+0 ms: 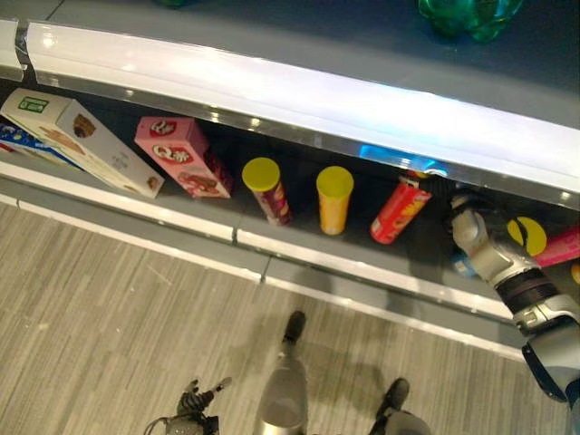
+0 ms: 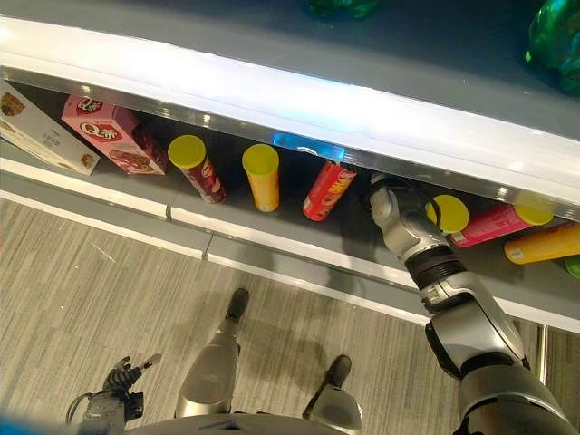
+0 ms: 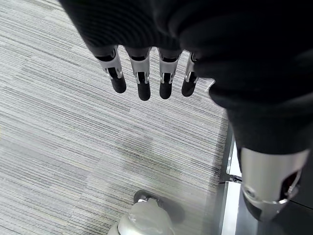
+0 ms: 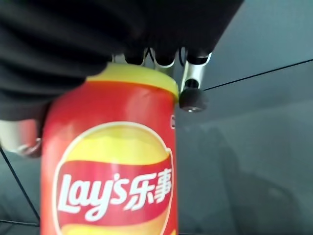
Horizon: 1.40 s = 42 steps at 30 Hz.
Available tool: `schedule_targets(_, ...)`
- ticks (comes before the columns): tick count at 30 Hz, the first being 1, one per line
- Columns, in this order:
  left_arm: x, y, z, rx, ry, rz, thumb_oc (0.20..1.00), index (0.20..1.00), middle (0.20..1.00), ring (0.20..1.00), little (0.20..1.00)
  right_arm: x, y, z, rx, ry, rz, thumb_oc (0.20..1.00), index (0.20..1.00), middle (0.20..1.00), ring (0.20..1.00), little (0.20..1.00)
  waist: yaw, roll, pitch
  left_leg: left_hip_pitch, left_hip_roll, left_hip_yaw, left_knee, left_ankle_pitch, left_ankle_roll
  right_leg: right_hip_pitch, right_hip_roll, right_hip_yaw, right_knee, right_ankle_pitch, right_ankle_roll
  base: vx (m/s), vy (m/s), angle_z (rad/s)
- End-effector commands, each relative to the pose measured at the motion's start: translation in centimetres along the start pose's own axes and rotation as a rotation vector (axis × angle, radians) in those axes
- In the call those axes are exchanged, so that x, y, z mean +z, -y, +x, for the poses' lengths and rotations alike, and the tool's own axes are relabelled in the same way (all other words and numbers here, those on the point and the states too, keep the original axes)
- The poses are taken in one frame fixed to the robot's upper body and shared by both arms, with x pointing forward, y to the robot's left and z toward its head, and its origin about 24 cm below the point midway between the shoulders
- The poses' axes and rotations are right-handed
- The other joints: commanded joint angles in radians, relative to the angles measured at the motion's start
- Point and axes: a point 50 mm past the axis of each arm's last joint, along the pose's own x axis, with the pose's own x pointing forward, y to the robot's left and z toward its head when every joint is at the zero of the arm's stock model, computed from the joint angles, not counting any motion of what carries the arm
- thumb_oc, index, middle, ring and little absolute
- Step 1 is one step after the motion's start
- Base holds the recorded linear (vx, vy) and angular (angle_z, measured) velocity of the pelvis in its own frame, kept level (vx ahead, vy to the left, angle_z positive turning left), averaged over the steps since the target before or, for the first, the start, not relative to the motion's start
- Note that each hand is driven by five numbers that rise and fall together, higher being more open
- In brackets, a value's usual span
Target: Put the goods on the table back onto the shelves and tidy them up.
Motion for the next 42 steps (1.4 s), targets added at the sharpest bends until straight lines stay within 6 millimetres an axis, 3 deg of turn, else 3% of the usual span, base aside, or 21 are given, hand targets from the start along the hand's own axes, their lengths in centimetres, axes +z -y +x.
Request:
schedule_targets(1,0.1,-1.6,0.3,0.052,-0.006,0.050,1.000,1.000,1.000,1.000,1.000,1.4,3.2,1.8,-0.117,0.090,-0.062,0.200,0.200,0.200,0.200,0.200,-0.002,-0.004,-0.026,0.040,0.088,0.034,0.122,-0.200,-0.005,-0.084,-0.114,0.086,0.196,-0.103,0.016,0.00,0.000,0.00)
schedule_targets(28,0.4,-1.6,0.4,0.055,0.001,0.047,1.000,1.000,1.000,1.000,1.000,1.2,1.8,0.2,-0.082,0.104,-0.042,0.200,0.200,0.200,0.200,0.200,-0.022,0.006,-0.008,0.016,0.088,0.037,0.154,-0.208,-0.006,-0.106,-0.120,0.090,0.218,-0.111,0.015,0.00,0.000,0.00)
schedule_targets(42,0.3,-1.6,0.4,0.050,-0.002,0.059,1.000,1.000,1.000,1.000,1.000,0.4,2.6,0.9,-0.107,0.067,-0.059,0.200,0.200,0.200,0.200,0.200,-0.019,0.006,-0.011,0.024,0.090,0.040,0.133,-0.198,-0.007,-0.108,-0.118,0.093,0.208,-0.106,0.015,0.00,0.000,0.00)
